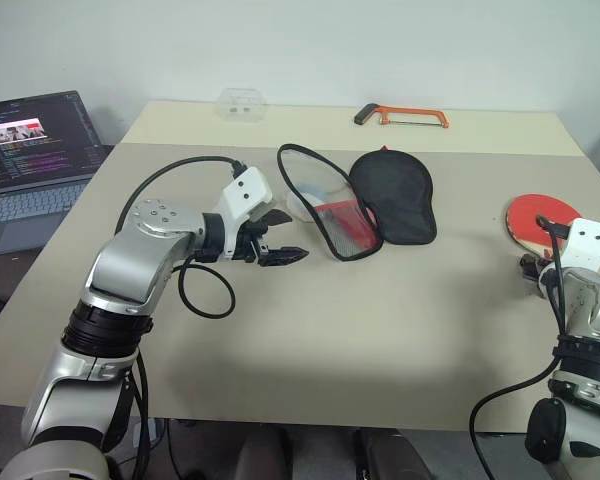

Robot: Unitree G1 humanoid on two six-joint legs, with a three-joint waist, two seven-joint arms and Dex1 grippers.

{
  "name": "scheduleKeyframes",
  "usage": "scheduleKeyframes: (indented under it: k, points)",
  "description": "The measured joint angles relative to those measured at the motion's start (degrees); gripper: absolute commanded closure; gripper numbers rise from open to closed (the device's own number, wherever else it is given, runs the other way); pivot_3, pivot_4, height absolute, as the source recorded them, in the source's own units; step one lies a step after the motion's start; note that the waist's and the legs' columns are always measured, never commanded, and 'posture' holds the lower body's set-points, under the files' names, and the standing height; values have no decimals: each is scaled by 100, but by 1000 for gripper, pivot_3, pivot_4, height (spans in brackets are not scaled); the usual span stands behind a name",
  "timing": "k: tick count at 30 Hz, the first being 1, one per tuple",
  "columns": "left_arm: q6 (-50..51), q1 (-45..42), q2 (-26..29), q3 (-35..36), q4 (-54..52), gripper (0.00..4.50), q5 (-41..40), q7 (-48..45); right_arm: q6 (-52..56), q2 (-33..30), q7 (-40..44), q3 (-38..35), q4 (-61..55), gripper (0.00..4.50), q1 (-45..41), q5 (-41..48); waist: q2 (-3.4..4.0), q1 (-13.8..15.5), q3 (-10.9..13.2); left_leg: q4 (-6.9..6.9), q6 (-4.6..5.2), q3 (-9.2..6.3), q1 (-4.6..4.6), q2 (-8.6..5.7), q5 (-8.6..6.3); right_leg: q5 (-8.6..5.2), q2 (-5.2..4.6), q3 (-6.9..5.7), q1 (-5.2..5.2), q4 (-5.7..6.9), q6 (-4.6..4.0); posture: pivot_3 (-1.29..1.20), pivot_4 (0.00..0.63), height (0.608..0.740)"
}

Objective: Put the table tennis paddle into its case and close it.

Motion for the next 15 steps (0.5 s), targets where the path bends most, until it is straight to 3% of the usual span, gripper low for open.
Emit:
scheduleKeyframes:
  k: [4, 15]
  points:
    - [9, 0, 0, 0, -10, 570, 2, 90, -70, 4, -7, 50, -1, 3449, 14, 4, 0, -48, 0, 0, 0, 0, 1, 0, 0, 0, 0, 1, 0, 2, 0, 0, 150, 740]
    - [13, 0, 4, -1, -9, 570, 8, 211, -58, 337, 26, 444, -182, 3490, -516, 251, 2, -131, 1, -2, -1, 1, 3, 0, 1, 0, 1, 4, -2, 5, 0, 0, 150, 740]
